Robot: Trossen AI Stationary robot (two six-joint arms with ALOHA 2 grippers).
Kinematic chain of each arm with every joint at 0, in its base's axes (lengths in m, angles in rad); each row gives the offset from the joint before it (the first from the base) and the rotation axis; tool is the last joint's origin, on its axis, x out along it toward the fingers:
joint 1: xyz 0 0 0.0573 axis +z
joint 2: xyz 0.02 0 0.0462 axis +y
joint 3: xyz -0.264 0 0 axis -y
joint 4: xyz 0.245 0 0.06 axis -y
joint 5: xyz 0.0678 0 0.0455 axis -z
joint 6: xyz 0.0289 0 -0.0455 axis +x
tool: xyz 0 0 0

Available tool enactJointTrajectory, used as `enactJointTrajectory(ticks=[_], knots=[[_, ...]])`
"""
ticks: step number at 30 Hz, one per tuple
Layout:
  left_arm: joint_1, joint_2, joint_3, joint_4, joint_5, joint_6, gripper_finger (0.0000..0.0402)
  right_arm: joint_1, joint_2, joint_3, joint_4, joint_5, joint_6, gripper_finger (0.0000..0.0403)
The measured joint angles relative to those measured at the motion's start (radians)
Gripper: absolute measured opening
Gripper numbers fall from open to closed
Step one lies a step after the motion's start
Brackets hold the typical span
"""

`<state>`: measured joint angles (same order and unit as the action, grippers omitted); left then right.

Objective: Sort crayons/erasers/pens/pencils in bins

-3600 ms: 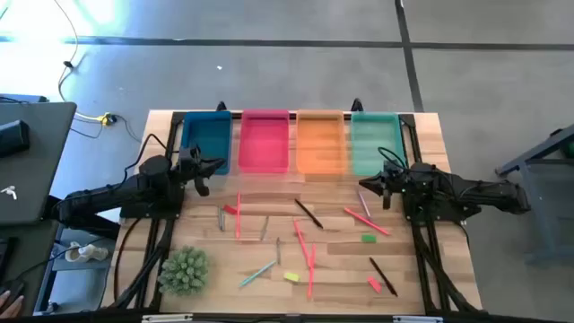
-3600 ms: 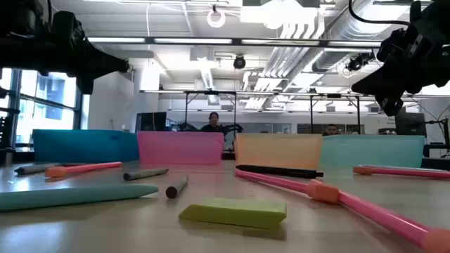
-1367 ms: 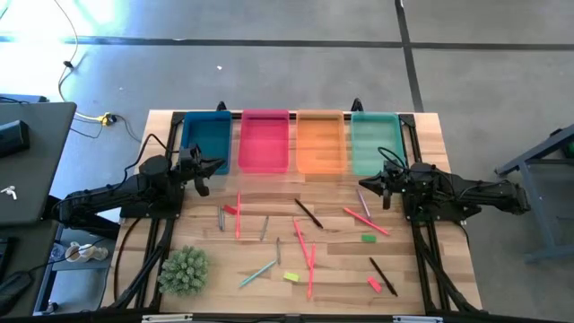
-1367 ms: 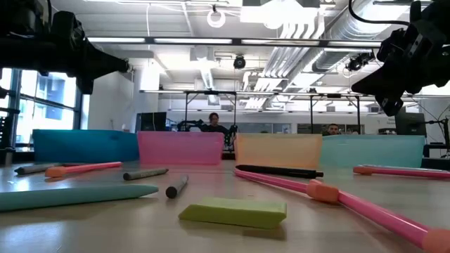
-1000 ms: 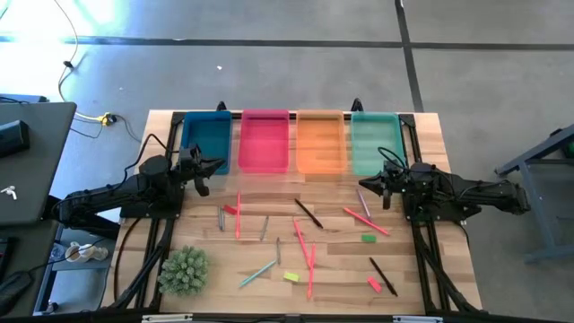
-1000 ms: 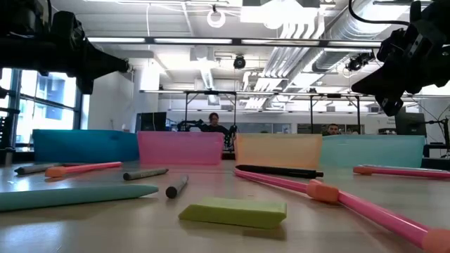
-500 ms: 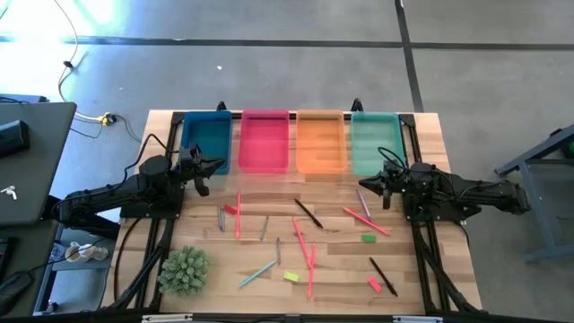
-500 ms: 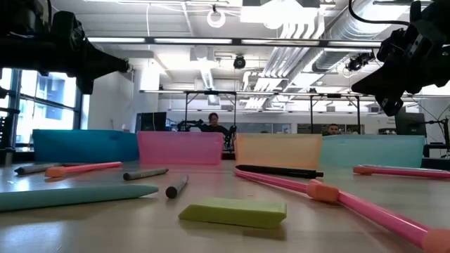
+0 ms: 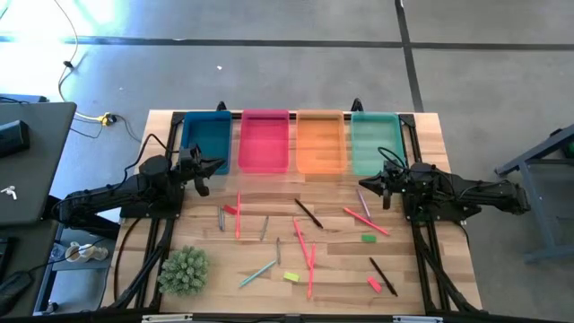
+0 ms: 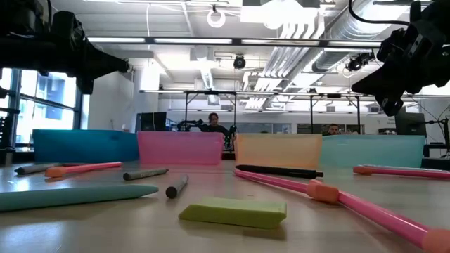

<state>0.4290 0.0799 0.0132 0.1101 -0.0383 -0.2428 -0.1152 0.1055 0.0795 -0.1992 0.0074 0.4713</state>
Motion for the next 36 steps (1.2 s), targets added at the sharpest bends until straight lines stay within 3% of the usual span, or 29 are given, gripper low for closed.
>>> enactJointTrajectory(ticks=[11,36], knots=[[0.000,0.000,0.000,0.000,0.000,-0.130,0.0000,0.000,0.000,0.000,0.000,0.000,0.000,0.0000],[0.000,0.000,0.000,0.000,0.008,-0.174,0.0001,0.000,0.000,0.000,0.000,0.000,0.000,0.0000]])
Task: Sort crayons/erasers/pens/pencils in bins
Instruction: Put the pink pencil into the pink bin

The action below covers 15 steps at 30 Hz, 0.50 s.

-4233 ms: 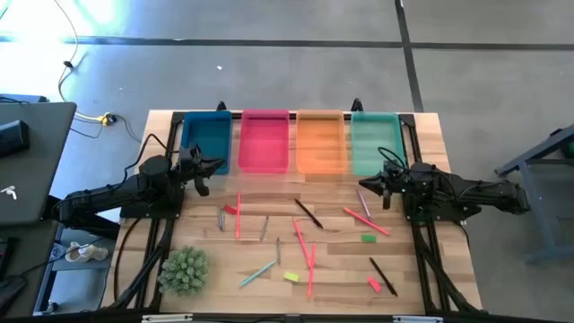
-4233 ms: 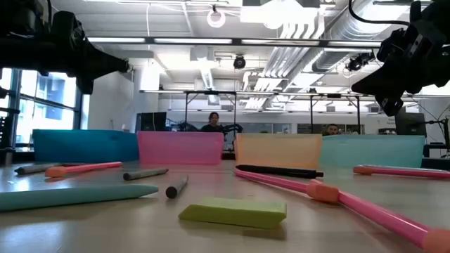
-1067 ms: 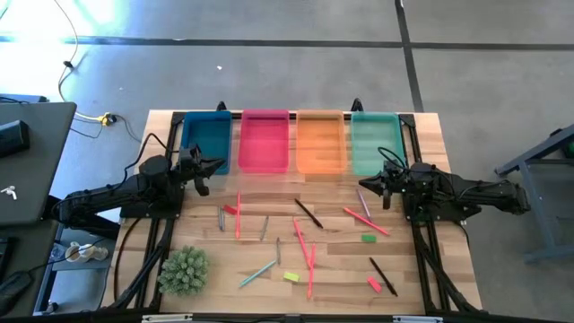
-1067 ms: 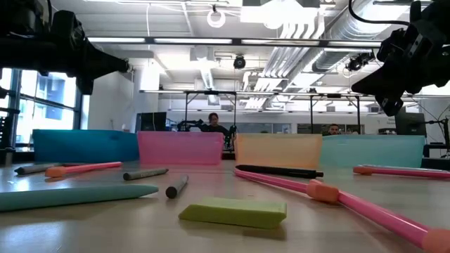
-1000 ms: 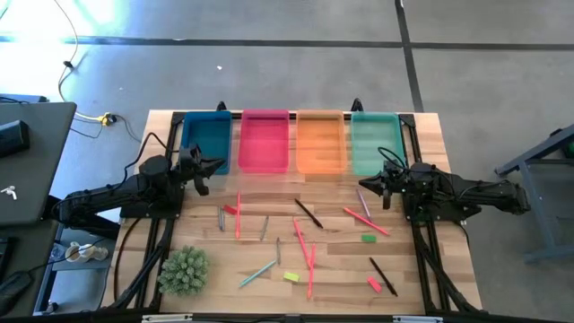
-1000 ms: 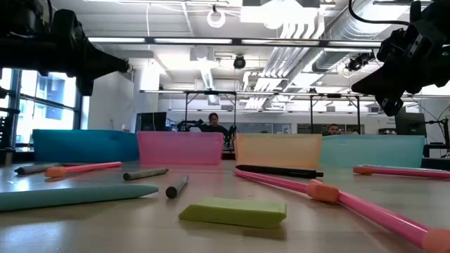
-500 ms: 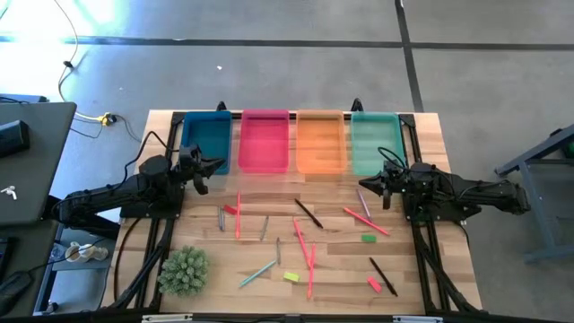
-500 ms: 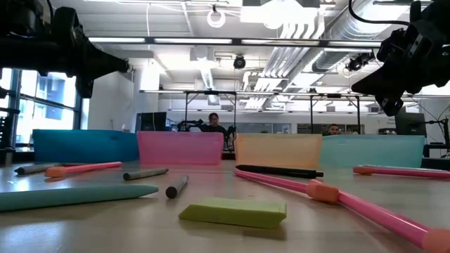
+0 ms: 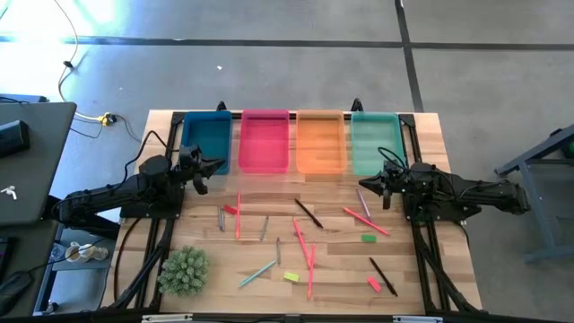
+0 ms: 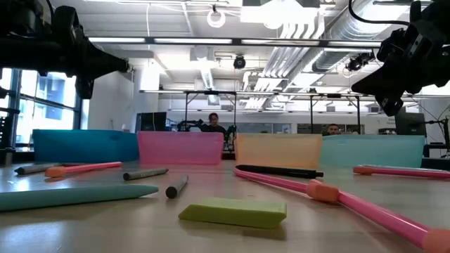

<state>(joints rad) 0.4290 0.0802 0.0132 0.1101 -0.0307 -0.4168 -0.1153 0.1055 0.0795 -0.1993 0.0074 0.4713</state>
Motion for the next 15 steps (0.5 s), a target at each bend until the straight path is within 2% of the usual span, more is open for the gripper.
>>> enactJointTrajectory(ticks=[9,15], knots=[[0.000,0.000,0.000,0.000,-0.004,-0.026,0.0003,0.000,0.000,0.000,0.000,0.000,0.000,0.0000],[0.000,0.000,0.000,-0.021,-0.006,-0.026,0.0049,0.000,0.000,0.000,0.000,0.000,0.000,0.0000]])
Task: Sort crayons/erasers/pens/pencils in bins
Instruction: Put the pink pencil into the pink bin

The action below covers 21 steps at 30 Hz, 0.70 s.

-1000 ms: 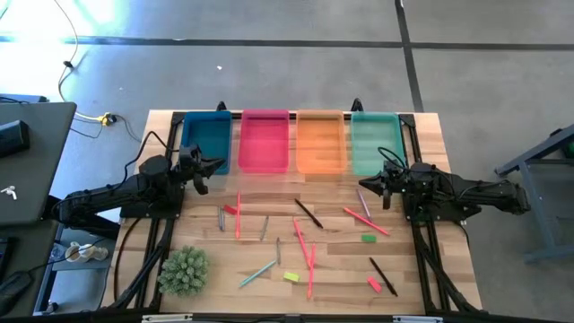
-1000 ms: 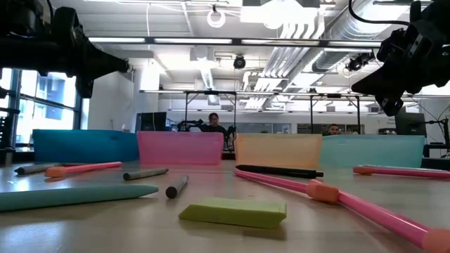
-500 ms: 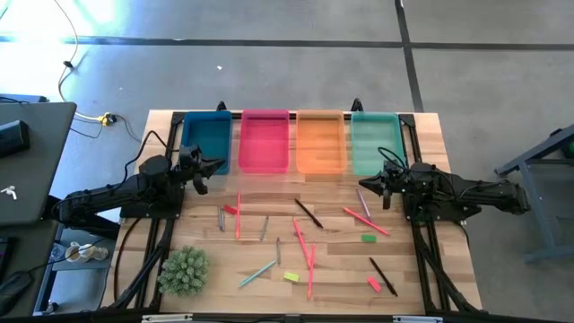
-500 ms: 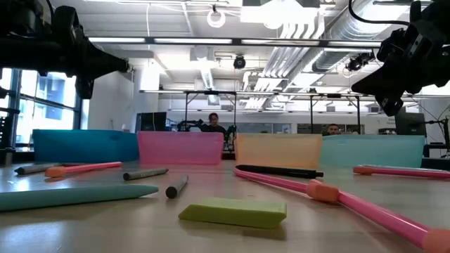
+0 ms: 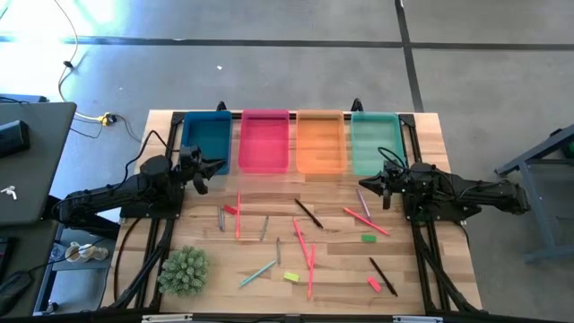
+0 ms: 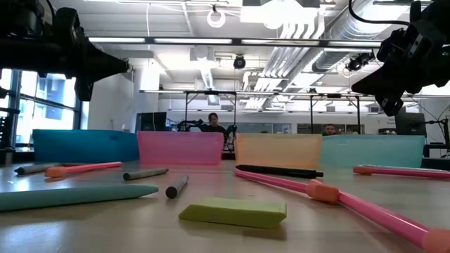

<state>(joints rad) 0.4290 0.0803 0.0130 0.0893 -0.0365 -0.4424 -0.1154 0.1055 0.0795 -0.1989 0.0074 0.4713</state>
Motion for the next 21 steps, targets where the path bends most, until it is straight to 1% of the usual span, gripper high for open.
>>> enactJointTrajectory(ticks=[3,6,10,12,16,21], knots=[[0.000,0.000,0.000,0.005,-0.004,-0.002,0.0087,0.000,0.000,0.000,0.000,0.000,0.000,0.0000],[0.000,0.000,0.000,0.017,-0.009,-0.037,0.0125,0.000,0.000,0.000,0.000,0.000,0.000,0.0000],[0.000,0.000,0.000,0.035,-0.009,-0.120,0.0159,0.000,0.000,0.000,0.000,0.000,0.000,0.0000],[0.000,0.000,0.000,0.061,-0.009,-0.155,0.0166,0.000,0.000,0.000,0.000,0.000,0.000,0.0000],[0.000,0.000,0.009,0.127,-0.009,-0.218,0.0165,0.000,0.000,0.000,0.000,0.000,0.000,0.0000],[0.000,0.001,0.090,0.140,-0.010,-0.220,0.0156,0.000,0.000,0.000,0.000,0.000,0.000,0.0000]])
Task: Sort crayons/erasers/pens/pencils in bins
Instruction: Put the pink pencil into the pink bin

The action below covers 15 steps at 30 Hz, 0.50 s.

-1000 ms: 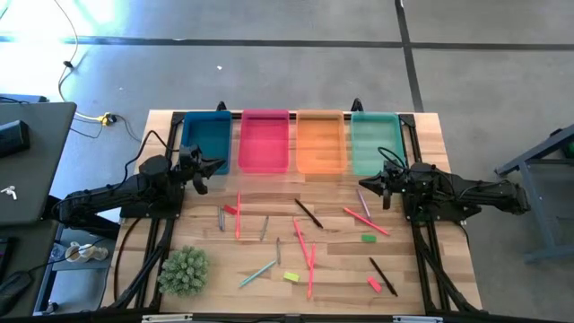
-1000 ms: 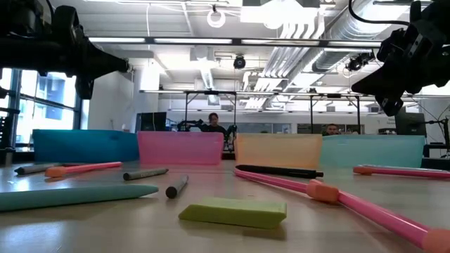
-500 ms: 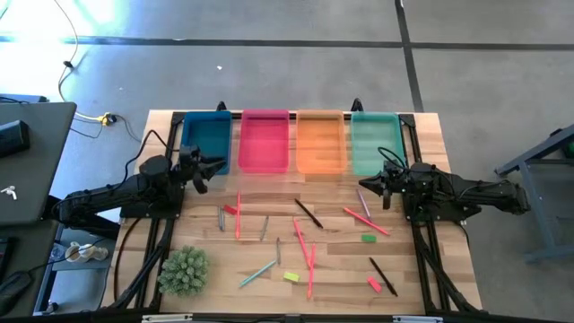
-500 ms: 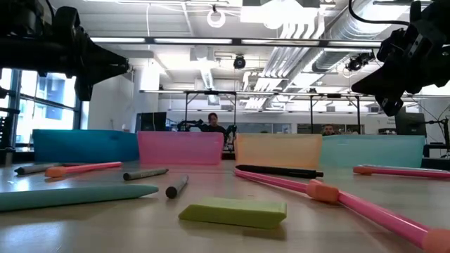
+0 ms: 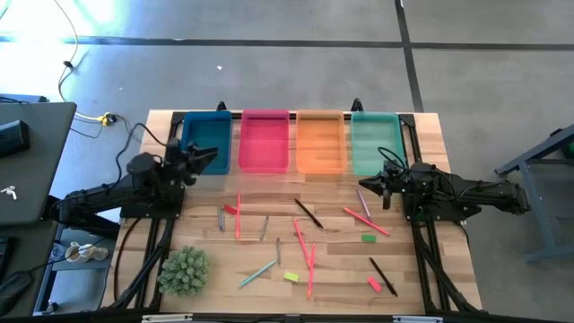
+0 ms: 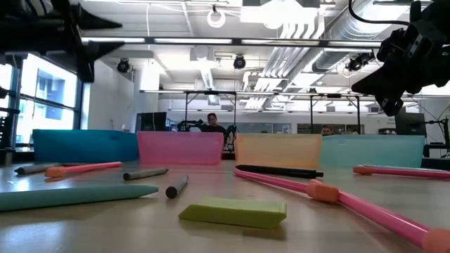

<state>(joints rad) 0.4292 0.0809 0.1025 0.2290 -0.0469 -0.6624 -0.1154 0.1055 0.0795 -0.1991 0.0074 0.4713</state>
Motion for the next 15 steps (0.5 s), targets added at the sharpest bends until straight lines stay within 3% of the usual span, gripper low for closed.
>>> enactJointTrajectory(ticks=[7,15], knots=[[0.000,0.095,0.171,-0.102,-0.010,0.041,0.0150,0.000,0.000,0.000,0.000,0.000,0.000,0.0000],[0.000,0.317,0.460,-0.508,0.007,-0.010,0.0149,0.000,0.000,0.000,0.000,0.000,0.000,0.0000]])
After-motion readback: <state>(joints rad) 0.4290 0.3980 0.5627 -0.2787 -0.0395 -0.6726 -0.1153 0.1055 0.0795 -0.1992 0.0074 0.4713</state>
